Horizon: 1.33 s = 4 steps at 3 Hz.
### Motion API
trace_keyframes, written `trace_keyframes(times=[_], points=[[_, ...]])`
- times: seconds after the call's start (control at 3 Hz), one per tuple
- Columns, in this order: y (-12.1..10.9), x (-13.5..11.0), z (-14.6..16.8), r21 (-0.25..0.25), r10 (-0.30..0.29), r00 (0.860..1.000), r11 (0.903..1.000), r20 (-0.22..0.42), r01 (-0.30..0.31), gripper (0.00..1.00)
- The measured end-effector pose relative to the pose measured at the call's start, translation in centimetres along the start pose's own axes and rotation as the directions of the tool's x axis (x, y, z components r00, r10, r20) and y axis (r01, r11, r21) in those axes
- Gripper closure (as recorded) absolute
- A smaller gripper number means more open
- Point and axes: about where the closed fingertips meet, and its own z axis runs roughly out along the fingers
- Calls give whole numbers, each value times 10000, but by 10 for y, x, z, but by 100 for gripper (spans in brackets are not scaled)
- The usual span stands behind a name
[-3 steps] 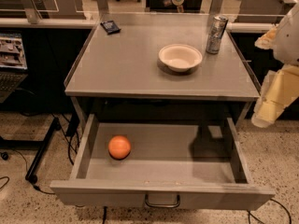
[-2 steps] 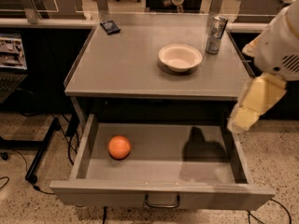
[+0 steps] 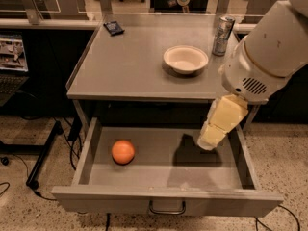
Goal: Pick orange from top drawer and place on counter
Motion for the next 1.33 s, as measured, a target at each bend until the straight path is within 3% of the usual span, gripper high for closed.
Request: trace_keyframes(times=[0.33,0.67,1.0,1.33], points=[[14,1,18,-219,449,9973,9988,585,-437,0],[31,-2,58,-573,1170,9820,9923,1484,-1096,0],[40,-15,101,-702,1201,9709,9917,2070,-1077,0],[43,-35,141,-643,864,9713,9952,2217,-739,0]])
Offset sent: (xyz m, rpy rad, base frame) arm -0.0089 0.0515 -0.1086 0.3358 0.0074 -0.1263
